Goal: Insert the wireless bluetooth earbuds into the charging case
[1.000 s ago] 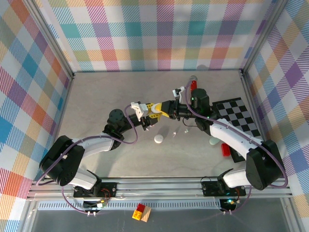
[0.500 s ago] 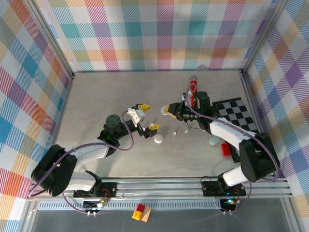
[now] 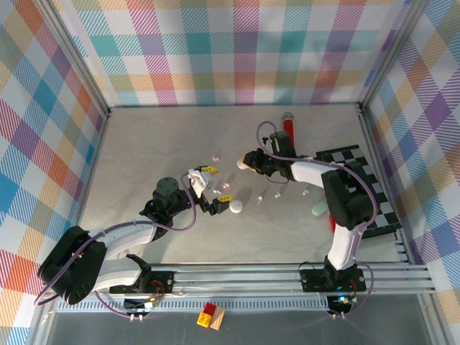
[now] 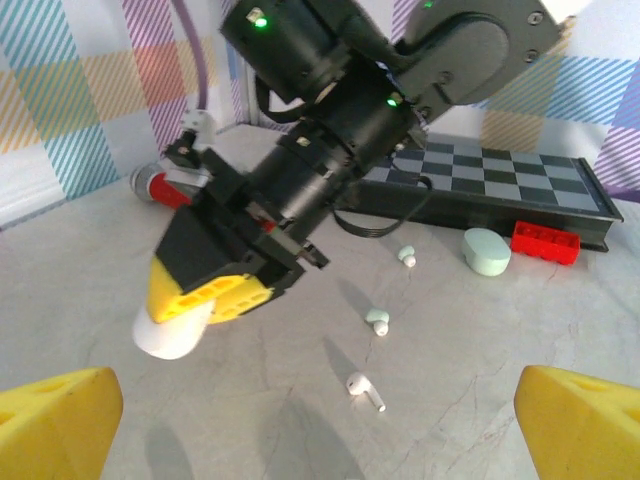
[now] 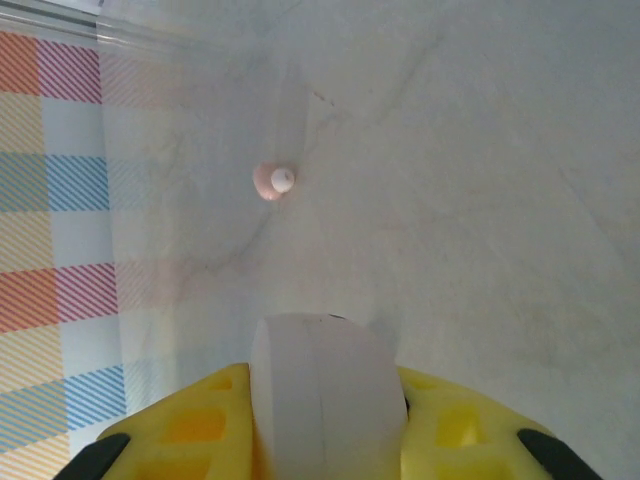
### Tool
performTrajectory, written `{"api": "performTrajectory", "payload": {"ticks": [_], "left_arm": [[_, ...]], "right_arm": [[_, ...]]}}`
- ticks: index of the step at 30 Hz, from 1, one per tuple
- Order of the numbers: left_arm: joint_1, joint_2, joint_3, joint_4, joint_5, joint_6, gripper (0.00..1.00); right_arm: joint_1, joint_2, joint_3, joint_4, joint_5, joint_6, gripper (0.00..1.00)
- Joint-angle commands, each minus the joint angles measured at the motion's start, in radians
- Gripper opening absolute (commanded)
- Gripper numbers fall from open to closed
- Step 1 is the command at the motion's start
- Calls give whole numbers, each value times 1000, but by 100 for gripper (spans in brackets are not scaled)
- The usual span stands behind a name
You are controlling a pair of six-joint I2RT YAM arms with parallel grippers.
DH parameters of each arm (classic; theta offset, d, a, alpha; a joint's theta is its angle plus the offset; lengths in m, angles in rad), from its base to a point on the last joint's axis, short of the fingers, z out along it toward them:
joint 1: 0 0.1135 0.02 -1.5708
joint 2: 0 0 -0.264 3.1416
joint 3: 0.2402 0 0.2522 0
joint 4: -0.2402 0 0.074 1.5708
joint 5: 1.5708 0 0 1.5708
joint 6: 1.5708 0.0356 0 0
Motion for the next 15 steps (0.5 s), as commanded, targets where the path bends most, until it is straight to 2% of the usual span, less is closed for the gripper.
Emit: {"api": "performTrajectory", "payload": {"ticks": [1, 11, 13, 15], "left_arm": [[3, -25, -4, 2, -10, 12, 100], [1, -29, 1, -24, -23, 17, 100], [1, -26, 11, -39, -26, 19, 100], [1, -21, 21, -52, -29, 20, 100]], "right_arm": [[20, 81, 86, -31, 13, -24, 12], [43, 299, 302, -76, 10, -5, 15], [43, 315, 326, -102, 24, -22, 17], [43, 318, 344, -136, 35, -47, 23]]}}
